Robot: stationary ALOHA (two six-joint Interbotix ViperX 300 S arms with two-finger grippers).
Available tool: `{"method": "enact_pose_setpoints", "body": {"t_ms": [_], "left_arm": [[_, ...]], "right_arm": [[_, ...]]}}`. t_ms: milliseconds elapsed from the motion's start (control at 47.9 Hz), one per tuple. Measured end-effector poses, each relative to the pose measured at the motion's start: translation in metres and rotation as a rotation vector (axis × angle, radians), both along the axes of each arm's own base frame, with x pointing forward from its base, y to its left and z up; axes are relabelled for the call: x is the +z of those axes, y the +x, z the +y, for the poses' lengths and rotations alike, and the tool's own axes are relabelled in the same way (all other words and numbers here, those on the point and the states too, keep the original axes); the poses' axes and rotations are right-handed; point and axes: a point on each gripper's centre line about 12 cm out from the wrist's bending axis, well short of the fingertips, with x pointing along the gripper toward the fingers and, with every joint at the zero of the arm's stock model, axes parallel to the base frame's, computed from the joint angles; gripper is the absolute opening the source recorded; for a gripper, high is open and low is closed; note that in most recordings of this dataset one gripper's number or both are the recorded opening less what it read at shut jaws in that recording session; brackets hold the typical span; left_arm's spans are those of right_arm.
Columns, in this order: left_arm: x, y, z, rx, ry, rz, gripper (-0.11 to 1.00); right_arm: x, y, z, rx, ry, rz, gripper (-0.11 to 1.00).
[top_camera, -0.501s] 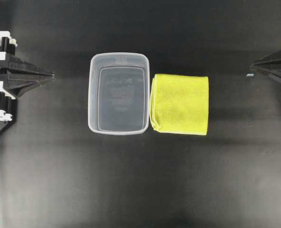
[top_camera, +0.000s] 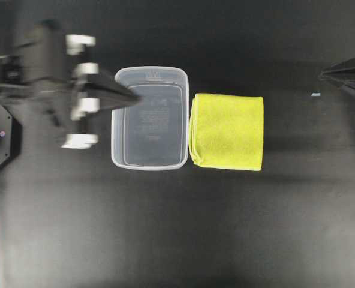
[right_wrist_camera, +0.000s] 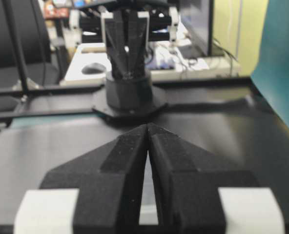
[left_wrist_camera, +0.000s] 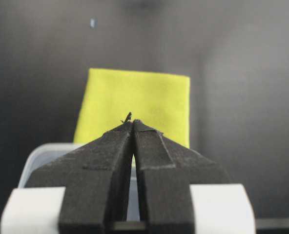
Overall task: Place the yellow towel into the container with the left arm.
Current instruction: 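Move the left gripper over the container toward the yellow towel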
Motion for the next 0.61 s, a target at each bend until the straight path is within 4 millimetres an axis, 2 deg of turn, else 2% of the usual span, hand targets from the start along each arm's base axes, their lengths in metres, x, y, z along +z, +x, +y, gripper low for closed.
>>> {"method": "enact_pose_setpoints", "body": {"t_ms": [83, 146, 271, 334, 417, 501, 605], "left_arm": [[-0.006, 0.024, 0.002, 0.007, -0.001, 0.086, 0.00], [-0.009, 0.040, 0.005, 0.016, -0.002, 0.155, 0.00], [-0.013, 0.071, 0.011, 0.030, -0.003, 0.264, 0.00], [-0.015, 0.085, 0.013, 0.034, -0.004, 0.313, 0.00], [-0.019, 0.105, 0.015, 0.039, -0.004, 0.368, 0.04], [-0.023, 0.123, 0.016, 0.037, -0.001, 0.396, 0.22], [-0.035, 0.141, 0.017, 0.022, 0.022, 0.438, 0.54]], "right_arm": [[-0.001, -0.003, -0.002, -0.014, 0.000, 0.003, 0.09], [0.000, -0.005, -0.004, -0.023, 0.000, -0.006, 0.23], [0.001, -0.010, -0.005, -0.034, -0.001, -0.017, 0.59], [0.001, -0.012, -0.006, -0.040, 0.000, -0.018, 0.74], [0.002, -0.014, -0.007, -0.044, 0.000, -0.015, 0.82], [0.001, -0.016, -0.007, -0.046, 0.001, -0.006, 0.80], [0.002, -0.018, -0.007, -0.047, 0.001, -0.009, 0.79]]}}
